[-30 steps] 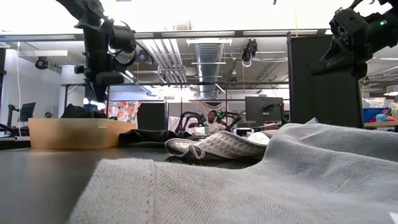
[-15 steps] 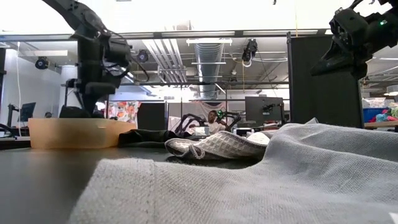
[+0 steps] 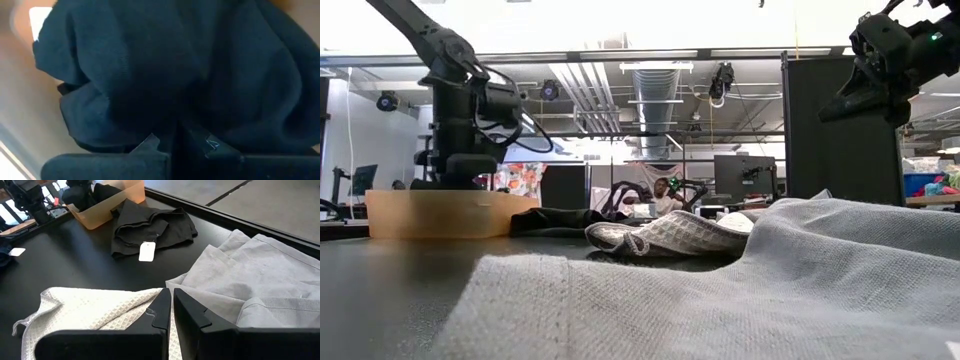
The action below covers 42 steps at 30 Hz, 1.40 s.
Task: Sort towels by color in basket
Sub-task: Put the bottom black towel into the orange bin, then put the white towel into the pink bin
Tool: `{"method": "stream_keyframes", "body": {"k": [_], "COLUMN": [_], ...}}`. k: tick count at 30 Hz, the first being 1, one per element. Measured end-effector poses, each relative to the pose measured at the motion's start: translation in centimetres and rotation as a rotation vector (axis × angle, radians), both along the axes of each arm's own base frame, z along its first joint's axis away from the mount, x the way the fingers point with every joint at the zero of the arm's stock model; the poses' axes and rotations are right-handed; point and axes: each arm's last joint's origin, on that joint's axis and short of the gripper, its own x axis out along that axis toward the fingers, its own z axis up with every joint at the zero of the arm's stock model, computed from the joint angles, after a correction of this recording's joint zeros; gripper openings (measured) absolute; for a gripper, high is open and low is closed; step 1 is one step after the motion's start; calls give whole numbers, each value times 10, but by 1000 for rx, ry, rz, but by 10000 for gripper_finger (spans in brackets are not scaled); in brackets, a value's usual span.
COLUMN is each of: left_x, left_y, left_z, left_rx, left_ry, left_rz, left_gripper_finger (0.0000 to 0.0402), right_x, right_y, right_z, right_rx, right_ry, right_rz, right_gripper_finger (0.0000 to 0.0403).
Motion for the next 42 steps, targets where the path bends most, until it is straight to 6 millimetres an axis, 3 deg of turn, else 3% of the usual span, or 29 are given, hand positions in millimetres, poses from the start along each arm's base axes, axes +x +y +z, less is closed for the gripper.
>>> {"method": "stream_keyframes", "body": {"k": [13,30,35,42], "left_x": [3,5,1,15], "left_y": [3,3,-12,-56], "left_z": [10,63,83,102], "left_rx": [8,32,146,307], "left_ry": [-10,-39,-122,-428], "left_rz": [11,32,48,-120], "left_gripper_finger": [0,0,0,0], "right_x": [0,0,1,11], "right_y": [0,0,0,2], "right_z": [0,0,1,8], "right_rx": [0,5,28,14], "right_ry": [-1,-3,-26,-98], "right_rz": [1,-3,-15,5], "right_gripper_finger": [13,13,13,13]}}
